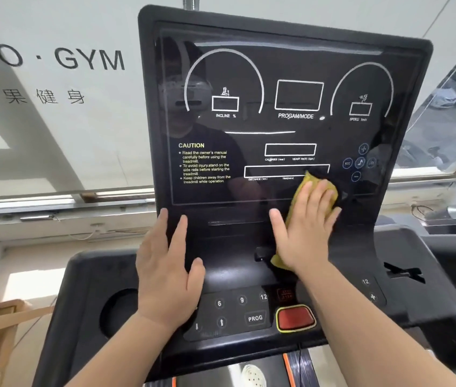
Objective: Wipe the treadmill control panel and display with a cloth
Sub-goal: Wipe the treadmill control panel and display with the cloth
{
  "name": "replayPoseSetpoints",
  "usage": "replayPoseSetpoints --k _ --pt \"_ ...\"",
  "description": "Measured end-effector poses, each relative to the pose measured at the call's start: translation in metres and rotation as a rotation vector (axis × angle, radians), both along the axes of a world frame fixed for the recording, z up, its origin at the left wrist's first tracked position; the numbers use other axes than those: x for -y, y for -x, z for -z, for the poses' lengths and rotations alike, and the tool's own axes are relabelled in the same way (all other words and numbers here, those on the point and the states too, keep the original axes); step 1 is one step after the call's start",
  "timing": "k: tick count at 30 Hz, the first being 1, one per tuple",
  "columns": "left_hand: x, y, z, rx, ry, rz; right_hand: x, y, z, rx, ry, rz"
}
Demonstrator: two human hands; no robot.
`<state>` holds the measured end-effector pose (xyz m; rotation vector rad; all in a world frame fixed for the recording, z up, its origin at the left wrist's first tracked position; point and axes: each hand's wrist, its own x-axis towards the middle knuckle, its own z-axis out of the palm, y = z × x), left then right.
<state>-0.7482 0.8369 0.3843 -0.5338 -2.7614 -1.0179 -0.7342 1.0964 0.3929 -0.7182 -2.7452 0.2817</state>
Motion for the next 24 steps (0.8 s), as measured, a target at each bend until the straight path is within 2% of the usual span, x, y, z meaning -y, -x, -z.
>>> replayPoseSetpoints --k 5,9,14,17,21,24 --pt "-0.012 -0.006 0.004 -0.038 0.111 0.043 0.064 0.017 0.012 0.013 -0.235 -0.384" --pt "-0.028 -0.008 0.006 -0.065 0.146 0.05 0.043 0.008 0.021 0.012 -0.301 -0.538" --pt "-0.059 -0.006 0.0 -0.127 0.163 0.043 -0.031 -0.012 0.024 -0.007 -0.376 -0.482" --pt "-0.077 -0.004 -0.006 -0.17 0.186 0.046 -0.081 -0.002 -0.004 -0.028 -0.539 -0.594" --pt "-0.092 0.002 -0.019 -0.185 0.208 -0.018 -0.129 0.048 -0.076 -0.093 -0.806 -0.764" --pt "-0.099 0.004 -0.03 -0.189 0.219 -0.073 -0.129 0.089 -0.126 -0.182 -0.81 -0.727"
